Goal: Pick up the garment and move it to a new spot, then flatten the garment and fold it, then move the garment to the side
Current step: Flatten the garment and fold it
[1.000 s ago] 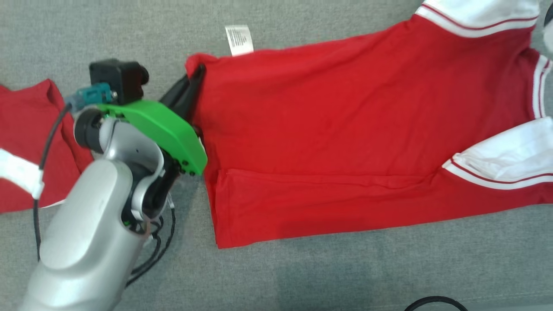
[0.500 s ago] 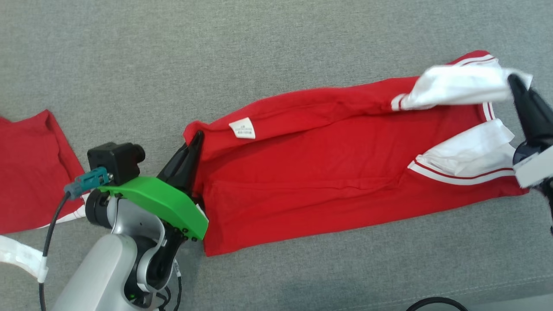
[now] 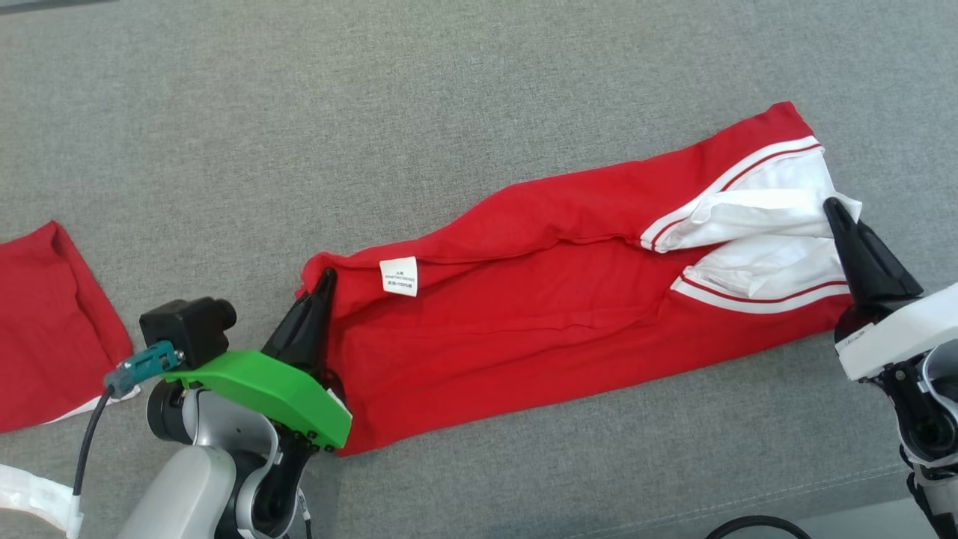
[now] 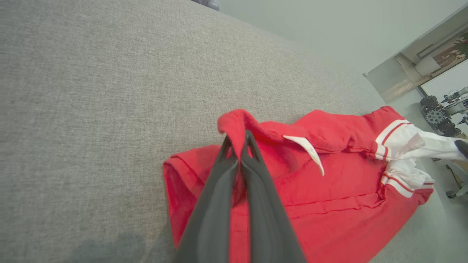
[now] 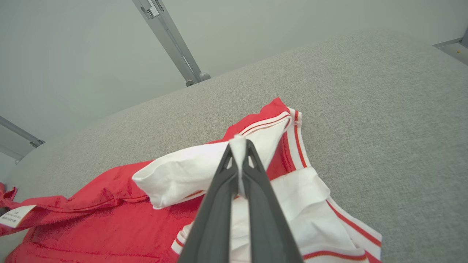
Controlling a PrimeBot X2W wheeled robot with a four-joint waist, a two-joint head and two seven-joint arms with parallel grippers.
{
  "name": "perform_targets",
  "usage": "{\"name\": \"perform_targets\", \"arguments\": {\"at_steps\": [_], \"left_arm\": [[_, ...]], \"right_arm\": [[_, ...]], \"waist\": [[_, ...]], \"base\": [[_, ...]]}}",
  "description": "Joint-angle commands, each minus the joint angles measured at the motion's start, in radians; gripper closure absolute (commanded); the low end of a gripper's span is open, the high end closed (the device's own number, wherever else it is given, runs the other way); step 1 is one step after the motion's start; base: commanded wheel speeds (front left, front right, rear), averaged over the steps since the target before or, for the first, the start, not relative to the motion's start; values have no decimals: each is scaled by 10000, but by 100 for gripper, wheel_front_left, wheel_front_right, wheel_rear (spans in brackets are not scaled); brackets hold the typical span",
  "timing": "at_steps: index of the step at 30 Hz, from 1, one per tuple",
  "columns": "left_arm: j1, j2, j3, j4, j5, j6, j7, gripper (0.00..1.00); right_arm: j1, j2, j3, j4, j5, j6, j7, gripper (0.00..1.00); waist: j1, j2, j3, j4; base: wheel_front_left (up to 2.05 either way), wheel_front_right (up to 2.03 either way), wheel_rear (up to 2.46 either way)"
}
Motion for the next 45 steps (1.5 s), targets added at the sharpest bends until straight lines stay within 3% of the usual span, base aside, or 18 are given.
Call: {"name": "perform_targets", "arguments": {"at_steps": [1, 5, 7, 8, 9, 10, 14, 21, 25, 28, 31, 37, 45], "left_arm": [[242, -3, 55, -4, -88, 59, -60, 100], [404, -7, -18, 171, -35, 58, -180, 99], [457, -18, -57, 268, 38, 32, -257, 67], [472, -14, -103, 334, 88, 11, -290, 53], [464, 31, -164, 390, 159, -30, -297, 16], [475, 1, -220, 422, 130, -82, -310, 0], [706, 58, -539, 529, 368, -153, -329, 0], [1391, 350, -313, 791, 1423, 607, -1739, 0], [1877, 241, 304, 843, 1875, 1155, -3110, 0], [2152, 48, 659, 705, 2343, 1265, -3482, 0], [2238, -304, 1076, 315, 3049, 1039, -3553, 0], [1840, -1197, 1409, 484, 4111, -81, -3545, 0], [2537, -1975, 2476, 792, 4851, -1049, -3547, 0]], "right_arm": [[236, 36, -7, 22, -143, -7, 53, 100], [307, 97, 44, 332, -489, -7, 88, 100], [275, 97, -18, 582, -744, -7, 51, 100], [265, 83, -17, 686, -851, -7, 52, 58], [255, 73, -44, 770, -951, -7, 10, 0], [251, 68, -101, 874, -1053, -7, -2, 0], [305, 2, -204, 1021, -1300, -7, 8, 0], [539, -111, -580, 780, -1442, -7, 26, 0], [787, -112, -1140, 665, -1667, -7, -123, 0], [1005, -34, -1415, 721, -2052, -7, -237, 0], [1149, 205, -1561, 735, -2463, -6, -494, 0], [1342, 634, -1471, 738, -3072, -6, -1050, 0], [1602, 1199, -1706, 1542, -4644, -7, -2705, 0]], "waist": [[1, 0, -42, 33], [1, 0, -79, 92], [1, 0, -89, 135], [1, 0, -95, 165], [1, 0, -103, 192], [1, 0, -116, 222], [1, 0, -215, 280], [1, 0, -464, 278], [1, 0, -653, 360], [1, 0, -846, 508], [1, 0, -1011, 684], [1, 0, -1290, 963], [1, 0, -2129, 718]], "base": [[0, 0, 0], [0, 0, 0], [0, 0, 0], [0, 0, 0], [0, 0, 0], [0, 0, 0], [0, 0, 0], [0, 0, 0], [0, 0, 0], [0, 0, 0], [0, 0, 0], [0, 0, 0], [0, 0, 0]]}}
